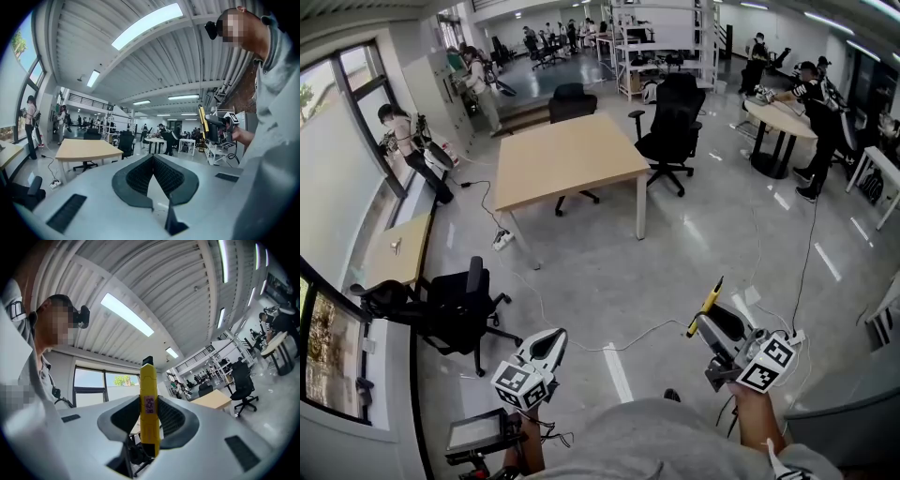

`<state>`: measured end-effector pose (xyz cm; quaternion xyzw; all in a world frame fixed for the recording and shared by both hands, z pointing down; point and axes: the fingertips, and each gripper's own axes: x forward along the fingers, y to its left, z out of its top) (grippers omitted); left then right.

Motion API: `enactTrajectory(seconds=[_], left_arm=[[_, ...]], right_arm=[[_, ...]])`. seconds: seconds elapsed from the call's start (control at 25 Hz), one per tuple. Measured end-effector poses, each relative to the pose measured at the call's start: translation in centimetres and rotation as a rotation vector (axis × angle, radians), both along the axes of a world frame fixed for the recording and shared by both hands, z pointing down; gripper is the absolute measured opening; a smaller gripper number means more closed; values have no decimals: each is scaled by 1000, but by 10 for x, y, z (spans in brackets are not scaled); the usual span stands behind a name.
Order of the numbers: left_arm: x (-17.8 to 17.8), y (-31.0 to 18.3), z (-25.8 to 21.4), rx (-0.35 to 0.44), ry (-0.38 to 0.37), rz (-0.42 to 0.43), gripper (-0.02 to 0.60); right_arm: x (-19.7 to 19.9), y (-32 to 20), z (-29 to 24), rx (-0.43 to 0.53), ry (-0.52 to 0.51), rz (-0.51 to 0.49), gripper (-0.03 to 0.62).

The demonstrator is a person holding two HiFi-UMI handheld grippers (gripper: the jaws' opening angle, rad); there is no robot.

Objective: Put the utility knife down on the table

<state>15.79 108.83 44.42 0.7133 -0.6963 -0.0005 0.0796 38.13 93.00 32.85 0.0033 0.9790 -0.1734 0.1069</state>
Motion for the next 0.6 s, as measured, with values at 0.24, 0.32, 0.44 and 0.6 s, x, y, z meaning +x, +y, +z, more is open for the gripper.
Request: enactTrajectory(seconds=[0.24, 0.32, 0.44, 0.6], left_arm=[[-1, 8, -1, 20, 3, 18, 6], [0, 10, 2, 18, 7, 23, 6], [3, 7, 4, 15, 11, 31, 6], [6, -2, 2, 6, 10, 45, 6]], right_arm=[[-2, 12, -3, 16, 1, 19, 117], [-3, 13, -2, 14, 8, 21, 117], [-1, 12, 2, 5, 15, 26, 117], [3, 5, 2, -4, 13, 35, 117]])
